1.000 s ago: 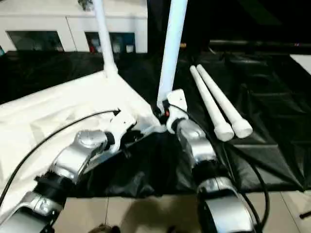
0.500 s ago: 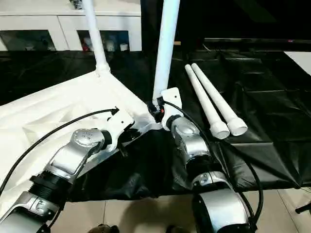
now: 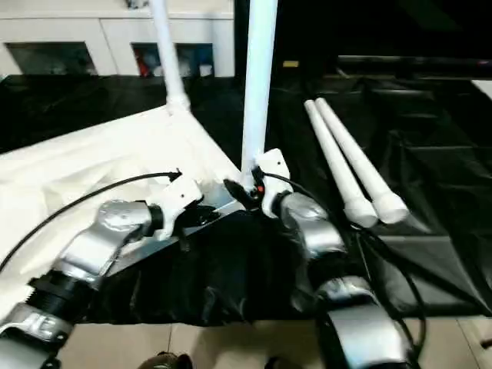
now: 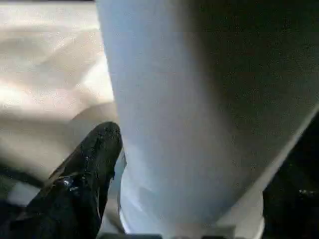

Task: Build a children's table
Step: Rotate leg to tighten

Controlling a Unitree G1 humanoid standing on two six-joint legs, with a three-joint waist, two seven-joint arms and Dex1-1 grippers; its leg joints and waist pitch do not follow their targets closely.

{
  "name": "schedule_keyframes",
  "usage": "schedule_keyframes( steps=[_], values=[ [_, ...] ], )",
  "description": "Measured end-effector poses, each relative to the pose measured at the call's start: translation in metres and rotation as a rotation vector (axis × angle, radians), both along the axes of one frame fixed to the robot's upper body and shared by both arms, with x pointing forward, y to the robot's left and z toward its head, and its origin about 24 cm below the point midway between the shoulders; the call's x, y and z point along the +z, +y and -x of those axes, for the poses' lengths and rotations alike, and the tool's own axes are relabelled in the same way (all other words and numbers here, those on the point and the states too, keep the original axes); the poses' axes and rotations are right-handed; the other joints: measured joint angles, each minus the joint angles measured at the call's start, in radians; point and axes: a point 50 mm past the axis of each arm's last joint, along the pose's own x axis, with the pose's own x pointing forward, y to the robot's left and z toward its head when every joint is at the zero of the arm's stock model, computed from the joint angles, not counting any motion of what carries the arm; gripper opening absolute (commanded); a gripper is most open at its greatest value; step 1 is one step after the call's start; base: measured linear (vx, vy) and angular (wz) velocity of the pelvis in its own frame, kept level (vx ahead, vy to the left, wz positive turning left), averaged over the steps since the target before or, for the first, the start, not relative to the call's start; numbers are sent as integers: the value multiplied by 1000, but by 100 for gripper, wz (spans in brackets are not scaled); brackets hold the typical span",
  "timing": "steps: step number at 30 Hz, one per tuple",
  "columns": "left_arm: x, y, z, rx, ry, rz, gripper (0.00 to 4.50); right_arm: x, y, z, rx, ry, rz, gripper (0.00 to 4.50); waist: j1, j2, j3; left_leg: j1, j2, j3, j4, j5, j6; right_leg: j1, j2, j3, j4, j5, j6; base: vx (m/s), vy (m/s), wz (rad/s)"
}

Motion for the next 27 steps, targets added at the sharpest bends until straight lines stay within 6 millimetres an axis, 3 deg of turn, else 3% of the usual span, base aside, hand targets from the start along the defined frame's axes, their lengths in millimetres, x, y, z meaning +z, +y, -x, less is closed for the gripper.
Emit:
schedule_keyframes(
  steps=[7,13,14,16,19,27],
  values=[
    [3,12,6,-131,39,11,0,9,-16,18,253,22,50,366,26,0,0,-11,8,-1,5,0,1,-9,7,-1,6,-5,0,18,-9,1],
    [3,17,10,-202,74,10,0,11,-20,27,368,59,61,366,25,0,0,-14,12,0,21,-4,-6,-11,7,0,18,-5,-1,0,0,0],
    [3,18,11,-217,83,6,0,10,-22,30,389,68,68,339,25,0,0,-13,13,0,21,-4,-7,-10,7,0,18,-5,-1,0,0,0],
    [2,20,12,-239,94,2,0,10,-23,32,416,87,76,339,25,0,0,-13,13,0,21,-4,-7,-9,7,0,18,-5,-1,0,0,0],
    [1,21,13,-253,101,0,0,11,-23,34,439,95,89,300,26,0,0,-13,13,0,21,-2,-10,-7,7,0,19,-6,1,0,0,0],
    [-2,22,12,-240,109,8,0,8,-21,35,412,93,89,277,25,-1,-1,-11,13,0,22,-1,-10,-4,7,0,19,-6,1,0,0,0]
  ],
)
